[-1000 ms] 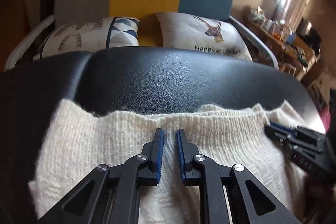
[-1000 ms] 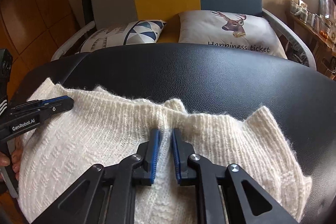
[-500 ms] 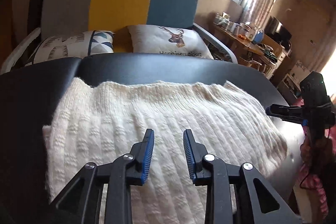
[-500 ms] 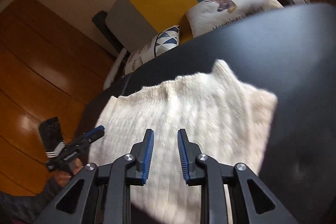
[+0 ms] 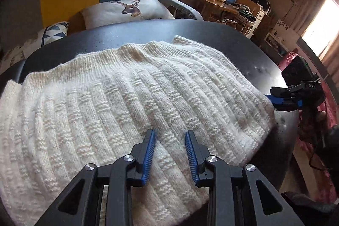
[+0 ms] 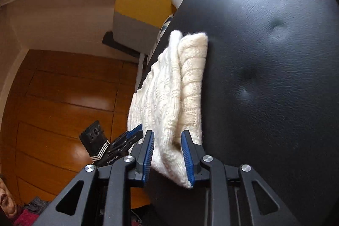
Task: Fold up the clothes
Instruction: 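Grasp the sweater side with the right gripper and lift it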
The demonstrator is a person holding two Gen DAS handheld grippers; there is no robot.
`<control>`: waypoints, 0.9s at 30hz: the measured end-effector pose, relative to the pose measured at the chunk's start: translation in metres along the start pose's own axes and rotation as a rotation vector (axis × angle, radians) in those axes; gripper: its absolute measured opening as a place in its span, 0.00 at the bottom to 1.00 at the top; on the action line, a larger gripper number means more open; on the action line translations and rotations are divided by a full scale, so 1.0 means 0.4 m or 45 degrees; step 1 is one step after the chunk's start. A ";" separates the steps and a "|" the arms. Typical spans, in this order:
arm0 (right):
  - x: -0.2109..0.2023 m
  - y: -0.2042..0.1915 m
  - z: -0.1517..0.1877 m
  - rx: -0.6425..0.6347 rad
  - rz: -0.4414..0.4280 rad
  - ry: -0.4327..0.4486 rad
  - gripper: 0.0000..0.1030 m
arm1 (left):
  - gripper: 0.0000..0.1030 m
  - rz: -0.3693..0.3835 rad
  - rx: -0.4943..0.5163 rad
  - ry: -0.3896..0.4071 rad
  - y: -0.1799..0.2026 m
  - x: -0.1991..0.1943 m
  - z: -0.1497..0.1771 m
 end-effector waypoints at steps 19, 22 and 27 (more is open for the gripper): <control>0.123 -0.025 0.159 -0.166 -0.005 -0.637 0.27 | 0.29 0.103 0.432 -0.071 0.249 0.070 -0.159; 0.133 -0.027 0.210 -0.213 0.045 -0.788 0.27 | 0.29 0.069 0.478 -0.155 0.260 0.160 -0.168; 0.121 0.010 0.262 -0.290 0.230 -0.924 0.12 | 0.32 0.018 0.463 -0.194 0.273 0.221 -0.157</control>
Point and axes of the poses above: each gripper's, at about its wrist camera, not at the fingertips, and x roughly the way its jaws point, y to its right, z to its underside, the point moved 8 cm from there along x, roughly the way its jaws point, and after that the axes turned 6 degrees about x, right-handed, at the moved point
